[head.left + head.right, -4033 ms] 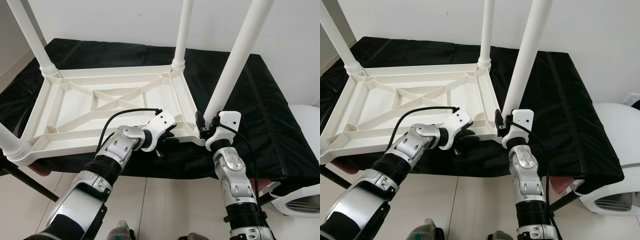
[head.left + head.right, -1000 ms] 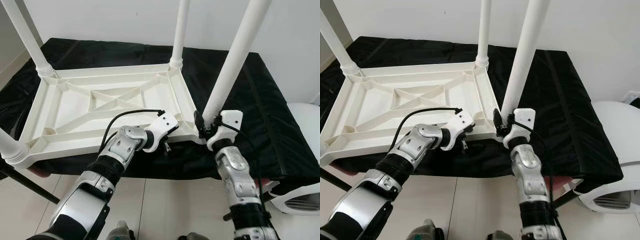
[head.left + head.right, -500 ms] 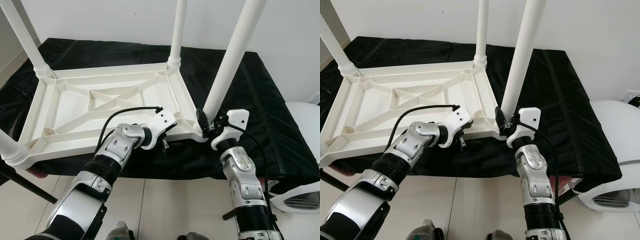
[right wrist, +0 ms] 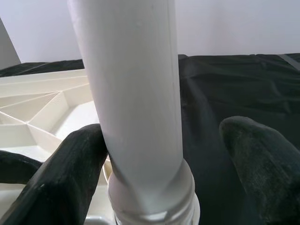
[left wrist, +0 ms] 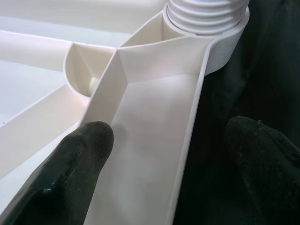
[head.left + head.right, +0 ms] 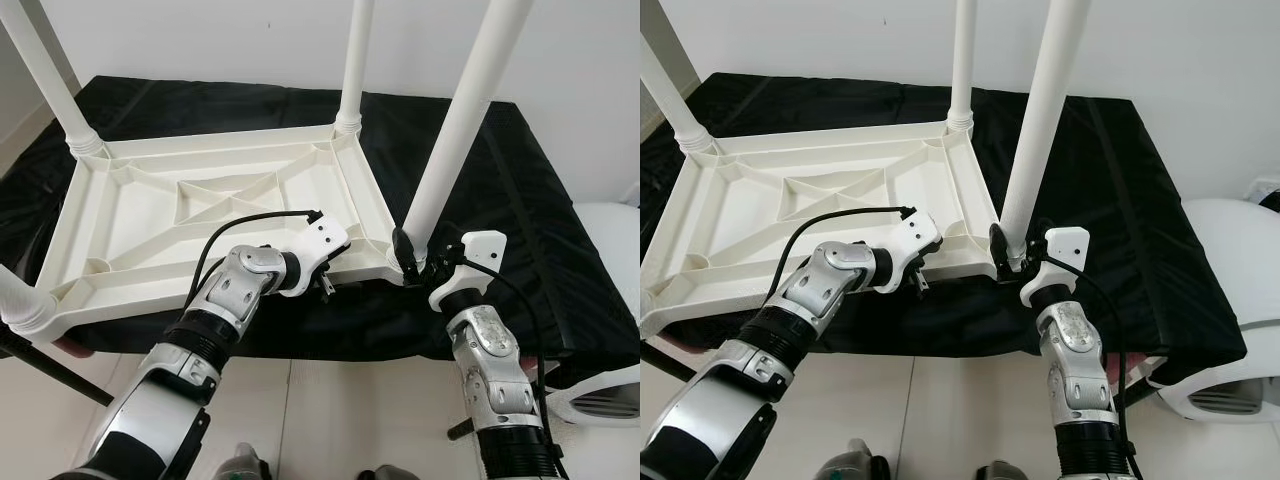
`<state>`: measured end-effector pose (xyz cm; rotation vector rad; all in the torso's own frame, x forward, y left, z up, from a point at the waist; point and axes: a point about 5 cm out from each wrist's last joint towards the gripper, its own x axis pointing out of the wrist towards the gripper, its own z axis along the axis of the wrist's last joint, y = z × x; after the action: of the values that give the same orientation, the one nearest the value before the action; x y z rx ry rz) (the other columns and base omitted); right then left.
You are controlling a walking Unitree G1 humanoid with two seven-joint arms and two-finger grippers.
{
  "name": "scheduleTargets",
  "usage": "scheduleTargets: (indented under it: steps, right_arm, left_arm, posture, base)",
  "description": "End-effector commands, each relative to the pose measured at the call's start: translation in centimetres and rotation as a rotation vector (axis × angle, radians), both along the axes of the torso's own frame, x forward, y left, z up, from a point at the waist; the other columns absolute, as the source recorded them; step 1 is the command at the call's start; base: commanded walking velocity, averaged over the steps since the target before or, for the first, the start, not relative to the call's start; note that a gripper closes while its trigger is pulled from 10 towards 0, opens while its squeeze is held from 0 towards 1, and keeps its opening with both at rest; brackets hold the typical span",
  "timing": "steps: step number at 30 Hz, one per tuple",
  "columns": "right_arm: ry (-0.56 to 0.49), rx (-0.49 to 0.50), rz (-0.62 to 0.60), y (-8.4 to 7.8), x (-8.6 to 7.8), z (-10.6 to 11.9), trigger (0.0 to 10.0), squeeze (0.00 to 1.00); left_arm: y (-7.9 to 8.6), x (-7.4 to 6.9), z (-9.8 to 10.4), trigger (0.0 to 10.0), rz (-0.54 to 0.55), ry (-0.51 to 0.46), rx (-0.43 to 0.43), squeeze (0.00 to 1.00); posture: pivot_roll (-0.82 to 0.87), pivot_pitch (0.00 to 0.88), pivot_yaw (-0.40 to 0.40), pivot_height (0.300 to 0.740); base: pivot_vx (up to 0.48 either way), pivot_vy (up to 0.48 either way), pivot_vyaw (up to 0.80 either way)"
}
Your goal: Building children table
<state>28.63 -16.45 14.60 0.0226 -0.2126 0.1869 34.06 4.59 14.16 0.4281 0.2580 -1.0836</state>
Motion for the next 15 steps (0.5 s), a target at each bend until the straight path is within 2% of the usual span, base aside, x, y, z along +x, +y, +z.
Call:
scheduleTargets:
  steps: [1, 15]
  right_arm:
    - [-0.014, 0.001, -0.006, -0.08, -0.03, 0.25, 10.0, 0.0]
    - [-0.014, 0.001, -0.006, -0.08, -0.03, 0.25, 10.0, 0.0]
  left_arm:
    - [0.19, 0.08, -0.14, 10.0, 0.029, -0.017, 0.005, 0.0]
    - [0.19, 0.08, -0.14, 10.0, 0.029, -0.017, 0.005, 0.0]
  posture:
    - [-0.05, 0.018, 0.027, 0.74]
    - [-0.05, 0.018, 0.027, 0.74]
  base:
    - [0.0, 0.0, 0.0]
    - [0.0, 0.0, 0.0]
